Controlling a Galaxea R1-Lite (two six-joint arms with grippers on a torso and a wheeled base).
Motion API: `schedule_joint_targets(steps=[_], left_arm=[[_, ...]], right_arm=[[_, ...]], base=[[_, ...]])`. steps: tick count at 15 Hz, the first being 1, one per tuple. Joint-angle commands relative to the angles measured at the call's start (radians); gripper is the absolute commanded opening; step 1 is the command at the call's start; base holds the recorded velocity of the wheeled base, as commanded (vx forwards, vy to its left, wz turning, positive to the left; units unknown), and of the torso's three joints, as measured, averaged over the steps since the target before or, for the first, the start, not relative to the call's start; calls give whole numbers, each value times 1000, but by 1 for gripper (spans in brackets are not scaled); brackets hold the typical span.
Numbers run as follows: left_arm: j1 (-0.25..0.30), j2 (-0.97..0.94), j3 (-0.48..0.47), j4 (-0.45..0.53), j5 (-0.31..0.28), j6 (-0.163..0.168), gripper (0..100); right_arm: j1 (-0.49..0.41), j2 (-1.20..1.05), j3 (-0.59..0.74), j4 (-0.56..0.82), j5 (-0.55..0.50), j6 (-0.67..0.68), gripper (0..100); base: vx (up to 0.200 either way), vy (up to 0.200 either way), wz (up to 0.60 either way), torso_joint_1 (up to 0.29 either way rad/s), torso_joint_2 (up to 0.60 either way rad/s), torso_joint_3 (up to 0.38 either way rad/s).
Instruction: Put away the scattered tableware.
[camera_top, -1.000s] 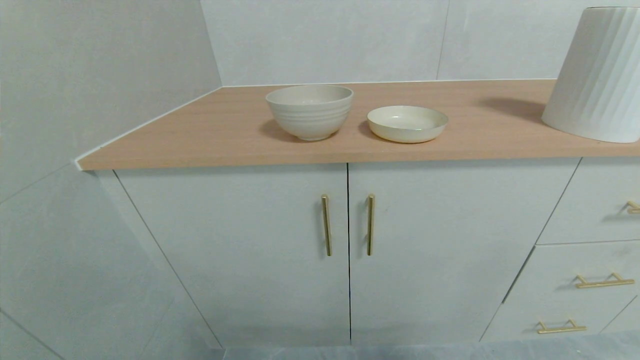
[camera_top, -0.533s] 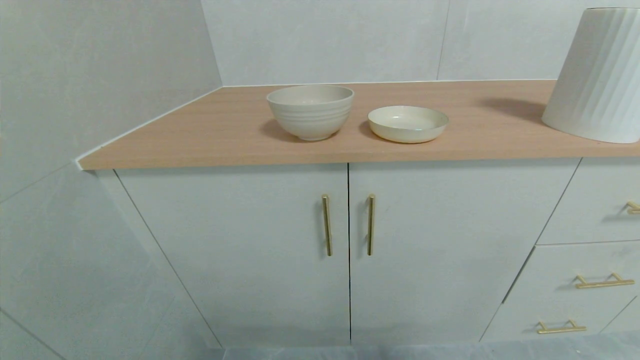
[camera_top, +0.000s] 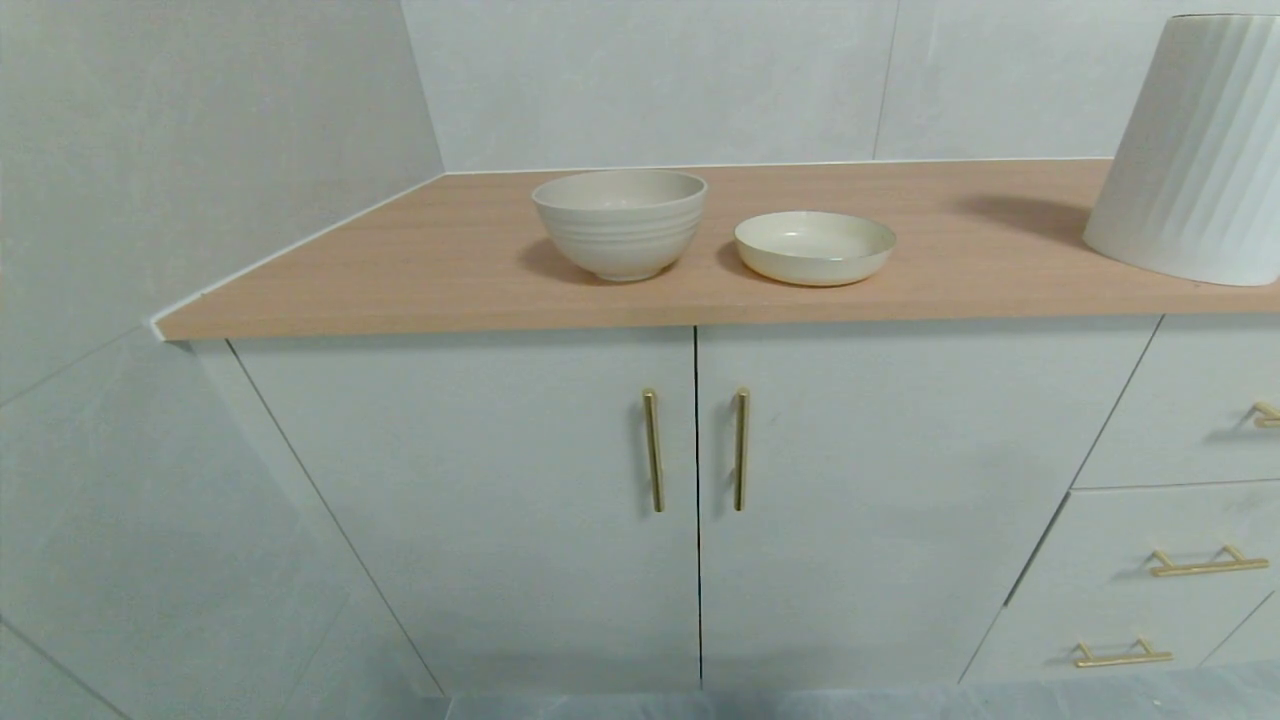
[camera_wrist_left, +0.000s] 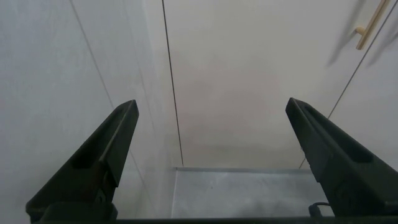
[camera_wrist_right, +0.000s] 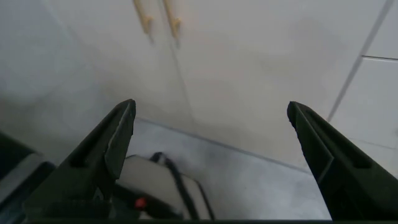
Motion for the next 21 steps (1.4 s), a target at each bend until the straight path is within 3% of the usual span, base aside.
schedule_joint_targets(steps=[1,2,3,5,8,12,21], left_arm=[[0,0,0,0,0,-1,100],[0,0,0,0,0,-1,100],[0,0,0,0,0,-1,100],[0,0,0,0,0,-1,100],[0,0,0,0,1,-1,100],[0,0,0,0,0,-1,100],[0,0,0,-2,0,-1,100]], right_arm=[[30,351,-142,-6,63,1,100],[36,366,-147,-9,63,1,100],[133,533,-168,-102,49,2,100],[245,713,-190,-228,2,2,100],[349,946,-239,-349,-60,1,100],[417,1216,-365,-489,-70,2,100],[549,1523,-634,-538,-69,45,100]], base=[[0,0,0,0,0,0],[0,0,0,0,0,0],[0,0,0,0,0,0],[0,0,0,0,0,0],[0,0,0,0,0,0],[0,0,0,0,0,0],[0,0,0,0,0,0]])
